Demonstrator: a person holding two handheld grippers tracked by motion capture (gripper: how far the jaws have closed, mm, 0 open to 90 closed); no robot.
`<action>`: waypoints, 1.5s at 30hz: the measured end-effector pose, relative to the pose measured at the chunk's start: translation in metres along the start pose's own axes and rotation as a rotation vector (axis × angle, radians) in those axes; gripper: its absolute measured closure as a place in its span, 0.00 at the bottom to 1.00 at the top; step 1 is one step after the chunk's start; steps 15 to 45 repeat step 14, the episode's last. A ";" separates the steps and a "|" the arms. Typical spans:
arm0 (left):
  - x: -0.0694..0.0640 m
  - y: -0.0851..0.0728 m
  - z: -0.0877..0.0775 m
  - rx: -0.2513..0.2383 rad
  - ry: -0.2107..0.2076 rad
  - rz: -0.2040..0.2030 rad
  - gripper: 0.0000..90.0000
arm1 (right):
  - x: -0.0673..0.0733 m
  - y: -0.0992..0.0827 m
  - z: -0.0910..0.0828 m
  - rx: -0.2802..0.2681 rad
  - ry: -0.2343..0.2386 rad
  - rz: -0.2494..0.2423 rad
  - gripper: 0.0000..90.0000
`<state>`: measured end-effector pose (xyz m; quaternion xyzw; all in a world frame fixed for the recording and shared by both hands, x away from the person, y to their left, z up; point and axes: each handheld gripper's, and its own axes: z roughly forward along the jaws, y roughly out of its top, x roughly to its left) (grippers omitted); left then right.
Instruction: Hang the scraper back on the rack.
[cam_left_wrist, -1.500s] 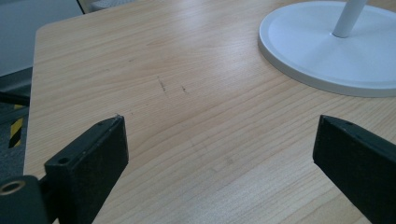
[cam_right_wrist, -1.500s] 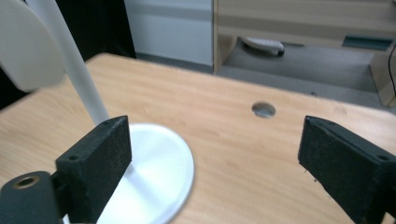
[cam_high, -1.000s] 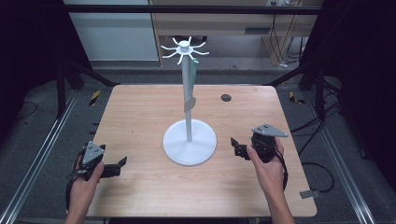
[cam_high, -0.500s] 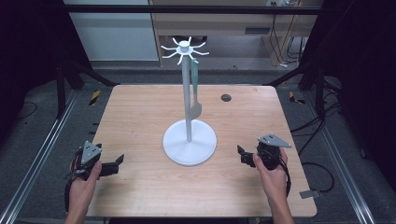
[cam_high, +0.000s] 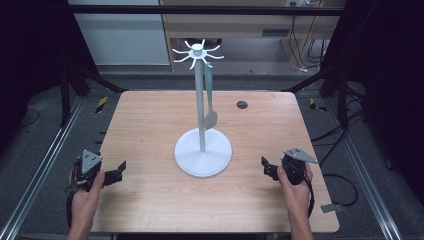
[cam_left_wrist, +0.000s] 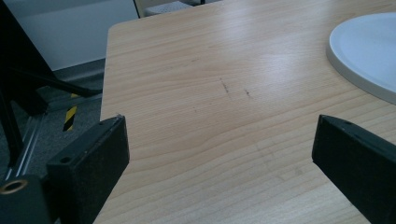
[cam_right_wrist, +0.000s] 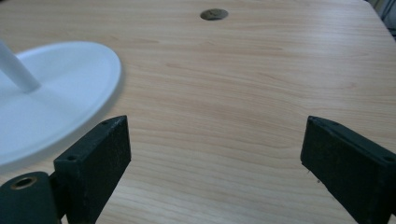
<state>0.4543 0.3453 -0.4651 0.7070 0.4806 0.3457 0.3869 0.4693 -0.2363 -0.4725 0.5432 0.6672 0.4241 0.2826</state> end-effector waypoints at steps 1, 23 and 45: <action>0.001 -0.001 0.000 0.000 0.003 -0.007 0.04 | -0.001 -0.001 0.001 0.009 -0.015 -0.014 0.10; 0.000 -0.006 0.009 0.030 -0.024 -0.003 0.04 | -0.005 -0.007 0.000 0.049 -0.048 -0.048 0.10; 0.000 -0.006 0.009 0.030 -0.024 -0.003 0.04 | -0.005 -0.007 0.000 0.049 -0.048 -0.048 0.10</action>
